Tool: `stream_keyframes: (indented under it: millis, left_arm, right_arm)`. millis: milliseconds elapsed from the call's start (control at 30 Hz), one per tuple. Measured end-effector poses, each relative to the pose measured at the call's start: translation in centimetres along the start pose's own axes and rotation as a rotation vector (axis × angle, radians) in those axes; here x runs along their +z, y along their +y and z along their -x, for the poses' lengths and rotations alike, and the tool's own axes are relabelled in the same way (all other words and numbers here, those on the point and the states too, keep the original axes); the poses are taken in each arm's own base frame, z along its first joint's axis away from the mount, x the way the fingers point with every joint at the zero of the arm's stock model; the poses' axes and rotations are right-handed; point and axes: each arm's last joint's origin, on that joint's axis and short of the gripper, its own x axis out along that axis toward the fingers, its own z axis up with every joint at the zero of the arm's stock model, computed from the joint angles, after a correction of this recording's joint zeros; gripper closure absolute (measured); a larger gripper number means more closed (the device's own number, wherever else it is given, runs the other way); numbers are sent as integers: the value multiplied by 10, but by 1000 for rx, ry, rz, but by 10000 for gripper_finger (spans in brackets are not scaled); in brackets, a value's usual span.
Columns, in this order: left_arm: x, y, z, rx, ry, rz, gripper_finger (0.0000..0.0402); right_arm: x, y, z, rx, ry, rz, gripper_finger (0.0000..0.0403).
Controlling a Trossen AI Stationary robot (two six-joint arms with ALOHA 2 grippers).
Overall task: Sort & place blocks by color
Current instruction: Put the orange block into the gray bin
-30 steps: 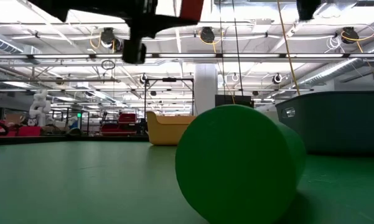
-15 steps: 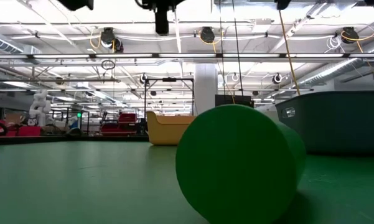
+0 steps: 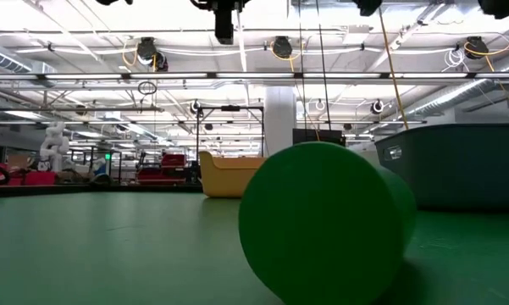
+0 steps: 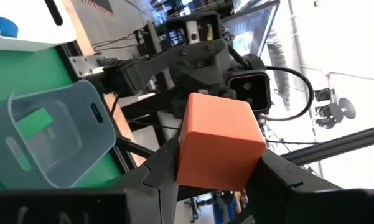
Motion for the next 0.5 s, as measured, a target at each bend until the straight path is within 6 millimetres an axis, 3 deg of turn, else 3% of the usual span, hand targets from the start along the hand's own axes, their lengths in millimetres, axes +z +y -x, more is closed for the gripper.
stream_keyframes:
  millis: [233, 500]
  left_arm:
    - [-8, -3, -21, -22, 28, 9, 262]
    - [-12, 2, -25, -10, 50, 39, 262]
  right_arm:
    - [-4, -3, -13, 27, -3, 10, 132]
    - [-2, 0, -24, 73, 0, 41, 132]
